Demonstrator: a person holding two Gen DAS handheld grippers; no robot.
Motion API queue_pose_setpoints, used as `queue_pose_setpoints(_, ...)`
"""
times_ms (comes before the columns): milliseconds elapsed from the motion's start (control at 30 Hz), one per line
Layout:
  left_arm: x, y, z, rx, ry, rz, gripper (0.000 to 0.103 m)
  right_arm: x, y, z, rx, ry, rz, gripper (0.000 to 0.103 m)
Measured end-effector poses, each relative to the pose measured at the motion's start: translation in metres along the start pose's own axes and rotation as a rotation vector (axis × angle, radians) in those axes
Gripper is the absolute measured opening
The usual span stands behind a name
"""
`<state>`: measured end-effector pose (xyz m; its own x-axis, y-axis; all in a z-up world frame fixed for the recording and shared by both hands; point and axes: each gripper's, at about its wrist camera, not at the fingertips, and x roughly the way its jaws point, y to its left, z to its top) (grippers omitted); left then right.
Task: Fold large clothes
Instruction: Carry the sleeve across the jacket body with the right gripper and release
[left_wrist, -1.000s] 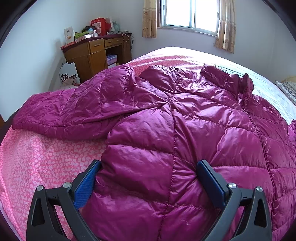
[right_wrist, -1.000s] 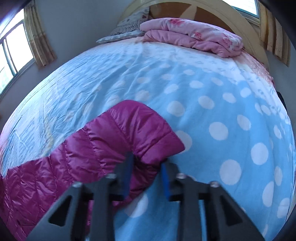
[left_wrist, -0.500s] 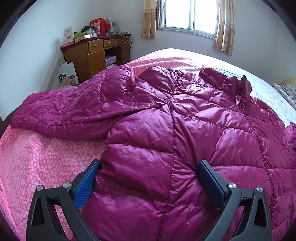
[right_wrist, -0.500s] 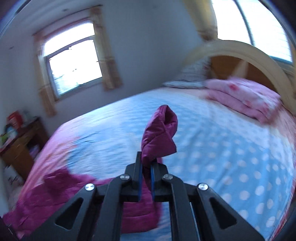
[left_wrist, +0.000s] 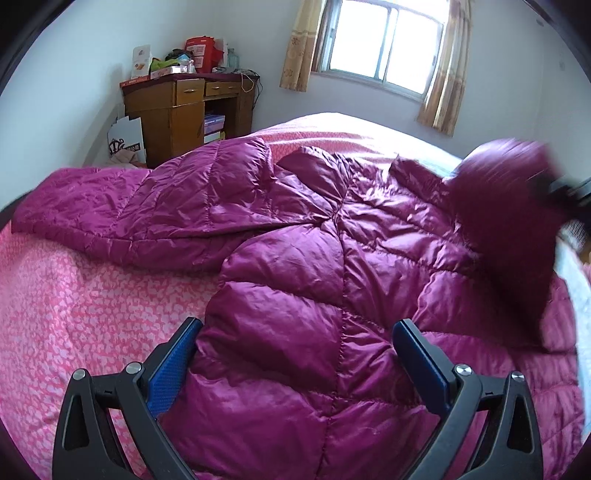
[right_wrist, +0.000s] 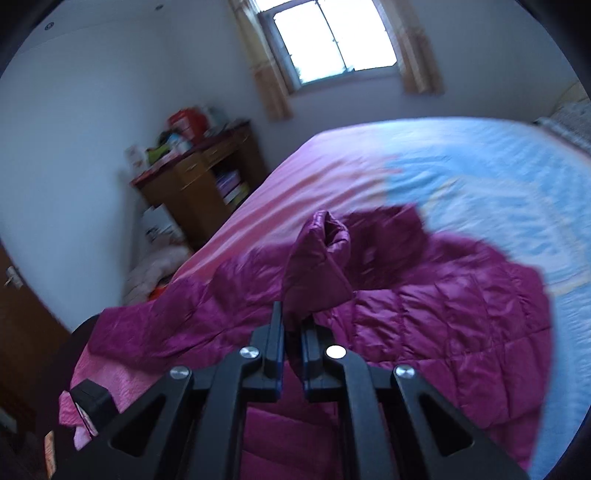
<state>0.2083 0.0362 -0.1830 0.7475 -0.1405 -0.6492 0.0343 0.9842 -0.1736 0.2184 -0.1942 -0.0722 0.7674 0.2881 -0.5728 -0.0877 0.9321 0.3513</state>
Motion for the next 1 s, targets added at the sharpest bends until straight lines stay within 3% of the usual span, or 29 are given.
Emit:
queue_pose_setpoints(167,0.0,0.001,0.0,-0.009,-0.009,-0.008,0.102,0.053,0.009,-0.02,-0.004,0.083,0.135,0.012)
queue_pose_setpoints(267,-0.001,0.002,-0.001,-0.014,-0.014,-0.016,0.102,0.068,0.005,-0.027,0.014,0.116,0.209,0.022)
queue_pose_setpoints(367,-0.003,0.004,-0.002,-0.017,-0.019,-0.022,0.102,0.082,0.001,-0.031,0.071,0.2,0.308,0.087)
queue_pose_setpoints(400,-0.005,0.005,-0.003,-0.018,-0.019,-0.024,0.102,0.081,-0.001,-0.032,0.091,0.198,0.334,0.088)
queue_pose_setpoints(433,-0.005,0.005,-0.003,-0.019,-0.02,-0.025,0.102,0.078,-0.002,-0.031,0.104,0.191,0.366,0.088)
queue_pose_setpoints(467,-0.005,0.006,-0.003,-0.02,-0.02,-0.026,0.102,0.074,-0.002,-0.028,0.108,0.182,0.385,0.08)
queue_pose_setpoints(500,-0.005,0.006,-0.003,-0.019,-0.02,-0.025,0.102,0.068,-0.004,-0.026,0.108,0.164,0.403,0.058)
queue_pose_setpoints(533,-0.005,0.006,-0.003,-0.017,-0.019,-0.023,0.102,0.062,-0.005,-0.021,0.106,0.14,0.411,0.045)
queue_pose_setpoints(567,-0.006,0.006,-0.003,-0.014,-0.019,-0.019,0.102,0.057,-0.008,-0.016,0.107,0.114,0.379,0.024)
queue_pose_setpoints(600,-0.006,0.005,-0.003,-0.01,-0.018,-0.014,0.102,0.056,-0.012,-0.012,0.112,0.102,0.336,0.016)
queue_pose_setpoints(667,-0.006,0.005,-0.003,-0.004,-0.017,-0.007,0.102,0.064,-0.018,-0.009,0.098,0.1,0.2,0.016)
queue_pose_setpoints(767,-0.005,0.004,-0.003,-0.006,-0.018,-0.01,0.102,0.094,-0.016,-0.016,0.055,0.158,0.121,0.016)
queue_pose_setpoints(833,-0.006,0.003,-0.003,-0.01,-0.02,-0.015,0.102,0.115,-0.011,-0.03,0.065,0.243,0.167,0.016)
queue_pose_setpoints(1000,-0.006,0.003,-0.003,-0.021,-0.03,-0.032,0.102,0.114,0.005,-0.052,0.063,0.3,0.249,0.016)
